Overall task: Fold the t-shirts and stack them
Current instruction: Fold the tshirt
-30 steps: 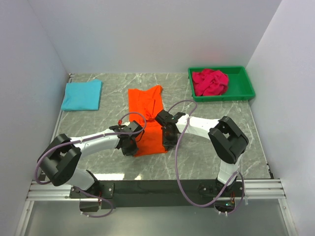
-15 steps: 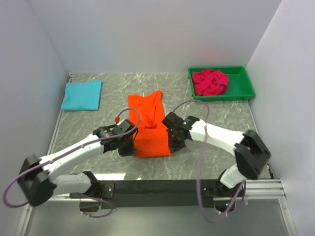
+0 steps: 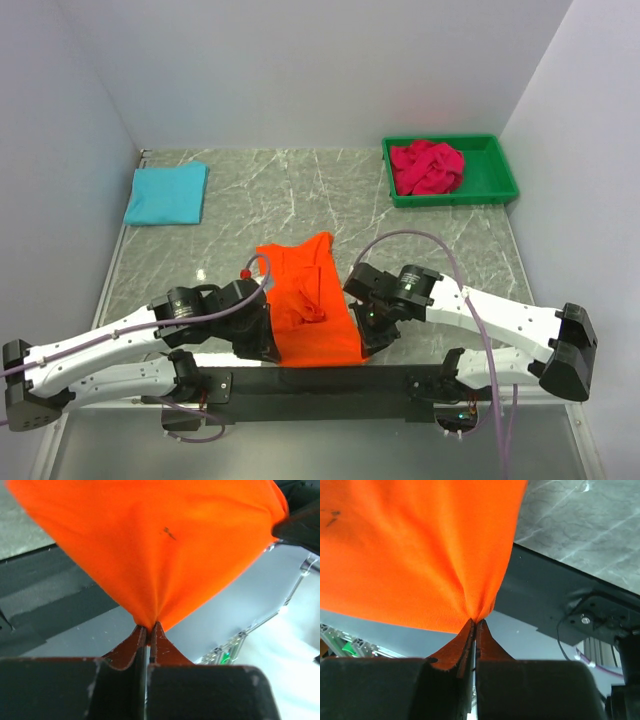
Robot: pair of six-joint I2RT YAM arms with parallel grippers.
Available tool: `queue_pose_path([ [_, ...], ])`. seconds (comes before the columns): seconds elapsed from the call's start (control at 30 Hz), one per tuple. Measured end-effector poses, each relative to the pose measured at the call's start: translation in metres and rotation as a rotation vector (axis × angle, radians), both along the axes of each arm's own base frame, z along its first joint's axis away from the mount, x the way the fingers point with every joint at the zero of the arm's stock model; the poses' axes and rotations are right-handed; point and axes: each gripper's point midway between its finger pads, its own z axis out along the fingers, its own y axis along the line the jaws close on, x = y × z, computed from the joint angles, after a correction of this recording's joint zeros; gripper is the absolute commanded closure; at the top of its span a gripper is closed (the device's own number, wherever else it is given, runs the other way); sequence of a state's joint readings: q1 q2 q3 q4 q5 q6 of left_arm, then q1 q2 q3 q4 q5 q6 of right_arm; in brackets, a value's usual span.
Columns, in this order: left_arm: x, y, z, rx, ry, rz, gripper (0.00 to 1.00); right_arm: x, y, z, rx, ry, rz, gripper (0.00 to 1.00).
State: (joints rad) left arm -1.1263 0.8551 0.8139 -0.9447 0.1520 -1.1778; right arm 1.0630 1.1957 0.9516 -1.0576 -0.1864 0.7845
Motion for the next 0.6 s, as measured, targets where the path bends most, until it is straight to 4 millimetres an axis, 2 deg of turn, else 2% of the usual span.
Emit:
queue_pose_path([
  [0.07, 0.002, 0.002, 0.001, 0.010, 0.002, 0.029, 0.99, 0.001, -0.001, 0.008, -0.006, -0.003, 0.000, 1.00],
  [0.17, 0.013, 0.004, 0.011, 0.024, -0.029, 0.100, 0.99, 0.016, 0.007, 0.029, 0.005, -0.037, -0.005, 1.00],
  [0.27, 0.037, 0.007, 0.027, 0.023, -0.085, 0.206, 0.99, 0.041, 0.015, 0.043, 0.023, -0.078, -0.025, 1.00],
  [0.33, 0.056, 0.011, 0.032, 0.024, -0.120, 0.287, 0.99, 0.059, 0.018, 0.049, 0.020, -0.097, -0.038, 1.00],
  [0.47, 0.091, 0.020, 0.025, 0.018, -0.152, 0.426, 0.99, 0.091, 0.027, 0.054, 0.016, -0.124, -0.031, 1.00],
  [0.6, 0.110, 0.025, 0.007, 0.037, -0.143, 0.497, 0.99, 0.115, 0.032, 0.055, 0.006, -0.138, -0.005, 1.00],
])
